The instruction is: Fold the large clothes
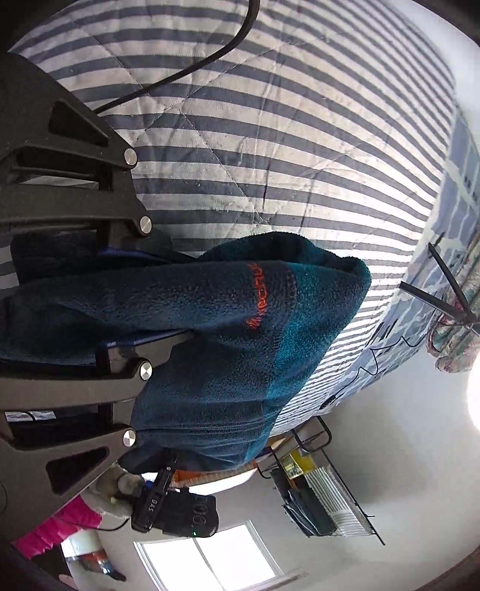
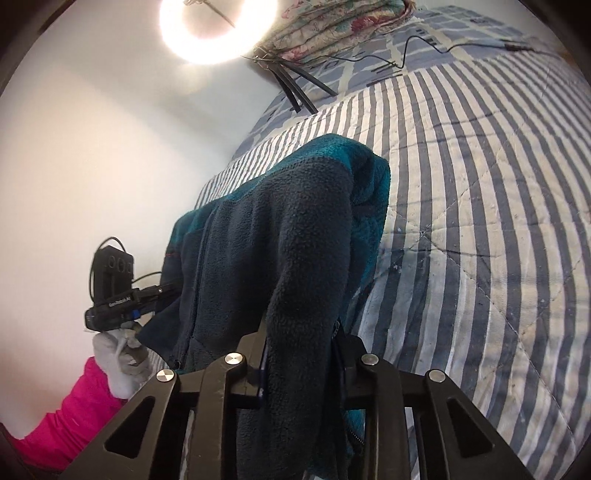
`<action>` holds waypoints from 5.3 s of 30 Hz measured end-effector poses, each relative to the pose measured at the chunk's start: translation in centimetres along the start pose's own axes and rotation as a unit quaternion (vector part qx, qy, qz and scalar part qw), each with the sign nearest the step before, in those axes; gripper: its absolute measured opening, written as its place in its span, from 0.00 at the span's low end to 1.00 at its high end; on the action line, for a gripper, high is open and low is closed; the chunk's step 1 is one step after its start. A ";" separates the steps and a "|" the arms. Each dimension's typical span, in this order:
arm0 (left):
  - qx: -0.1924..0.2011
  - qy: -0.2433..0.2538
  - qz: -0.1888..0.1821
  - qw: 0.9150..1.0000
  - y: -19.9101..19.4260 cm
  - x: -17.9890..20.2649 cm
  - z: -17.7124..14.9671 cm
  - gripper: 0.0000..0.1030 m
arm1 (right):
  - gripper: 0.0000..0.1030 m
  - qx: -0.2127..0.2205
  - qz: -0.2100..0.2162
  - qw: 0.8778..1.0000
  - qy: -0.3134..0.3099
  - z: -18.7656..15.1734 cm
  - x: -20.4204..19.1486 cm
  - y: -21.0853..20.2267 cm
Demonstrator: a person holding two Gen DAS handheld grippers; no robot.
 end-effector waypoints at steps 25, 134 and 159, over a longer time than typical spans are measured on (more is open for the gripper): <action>0.015 0.142 0.022 0.990 -1.3 15.0 -3.6 0.26 | 0.22 0.055 -0.067 0.995 -0.050 -2.9 -1.5 -12.9; 0.104 0.262 0.001 0.959 14.0 33.7 10.9 0.38 | 0.48 0.185 -0.313 0.931 -0.030 20.5 17.9 -20.9; 0.173 0.300 0.037 0.937 -11.9 34.0 -7.7 0.60 | 0.72 0.246 -0.325 0.907 -0.110 1.6 -7.3 -29.2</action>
Point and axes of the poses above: each gripper's, at about its wrist camera, not at the fingertips, and y roughly the way its jaws point, x to its right, z to its top, the point moved 6 cm from there along y, roughly the way its jaws point, and after that the axes turned 4 degrees about -z, right-handed, at the moved point
